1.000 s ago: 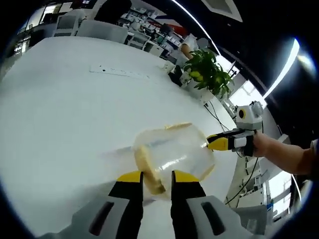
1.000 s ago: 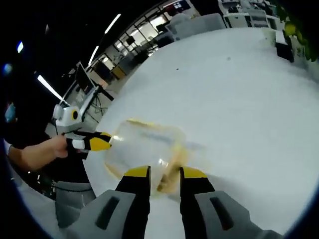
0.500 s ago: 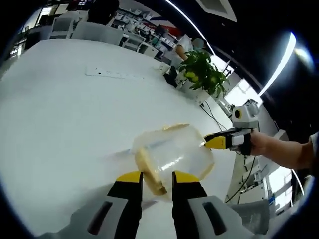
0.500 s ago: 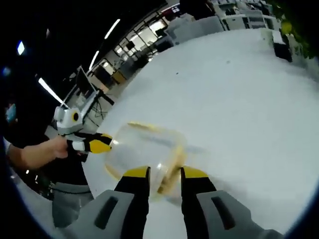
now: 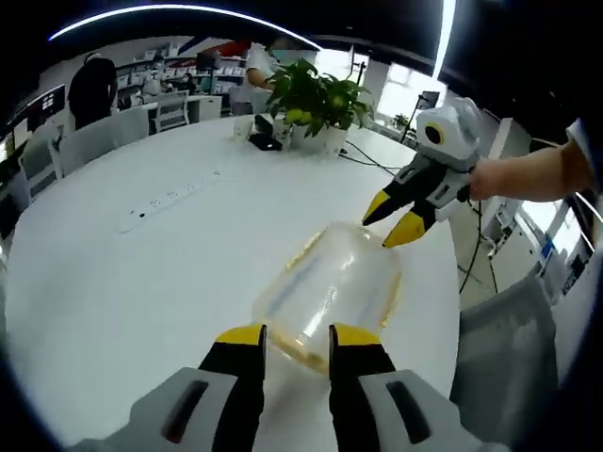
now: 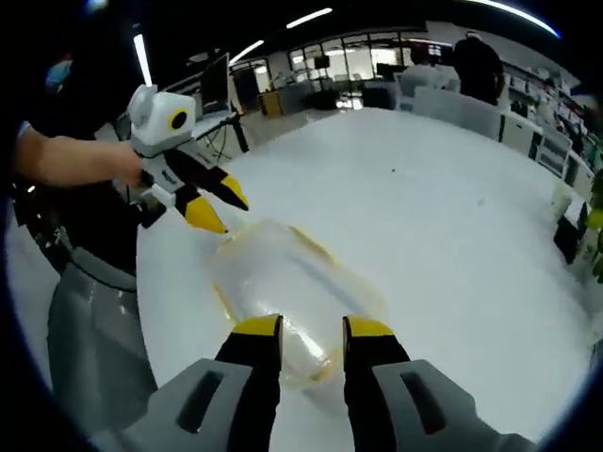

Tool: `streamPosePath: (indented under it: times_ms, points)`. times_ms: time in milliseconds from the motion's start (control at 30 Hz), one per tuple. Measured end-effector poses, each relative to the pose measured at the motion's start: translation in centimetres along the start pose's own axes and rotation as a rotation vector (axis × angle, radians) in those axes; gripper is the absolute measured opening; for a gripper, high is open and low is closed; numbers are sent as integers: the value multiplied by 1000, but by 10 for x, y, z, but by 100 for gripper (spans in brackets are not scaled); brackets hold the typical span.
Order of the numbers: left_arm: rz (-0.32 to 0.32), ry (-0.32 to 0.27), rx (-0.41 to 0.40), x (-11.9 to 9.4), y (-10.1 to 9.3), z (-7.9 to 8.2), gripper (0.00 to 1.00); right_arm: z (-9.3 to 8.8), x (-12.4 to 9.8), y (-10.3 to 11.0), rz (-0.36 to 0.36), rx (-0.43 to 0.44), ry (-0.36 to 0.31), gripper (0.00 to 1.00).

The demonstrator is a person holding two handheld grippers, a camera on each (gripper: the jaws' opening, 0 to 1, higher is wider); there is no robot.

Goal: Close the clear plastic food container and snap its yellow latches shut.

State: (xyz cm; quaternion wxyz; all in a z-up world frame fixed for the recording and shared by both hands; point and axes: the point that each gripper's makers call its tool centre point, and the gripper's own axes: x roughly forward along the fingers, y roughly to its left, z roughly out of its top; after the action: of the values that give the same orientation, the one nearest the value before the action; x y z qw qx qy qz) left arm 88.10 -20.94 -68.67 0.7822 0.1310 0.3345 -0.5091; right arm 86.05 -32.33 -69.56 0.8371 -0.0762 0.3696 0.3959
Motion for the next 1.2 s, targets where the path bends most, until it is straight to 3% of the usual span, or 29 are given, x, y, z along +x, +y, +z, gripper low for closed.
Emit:
streamPosePath:
  times_ms: [100,333,667,1200]
  points:
    - [-37,20,108,7,-9,8,19,1,3,0,12,-26,5,20]
    - [-114,27,227,26,-23,24,18,3,9,2,41,-85,20,19]
    - [-168,45,276,42,-30,32,17,0,14,8,80,-114,33,17]
    - [-189,33,297,60,-34,45,16,3,22,20,127,-166,50,16]
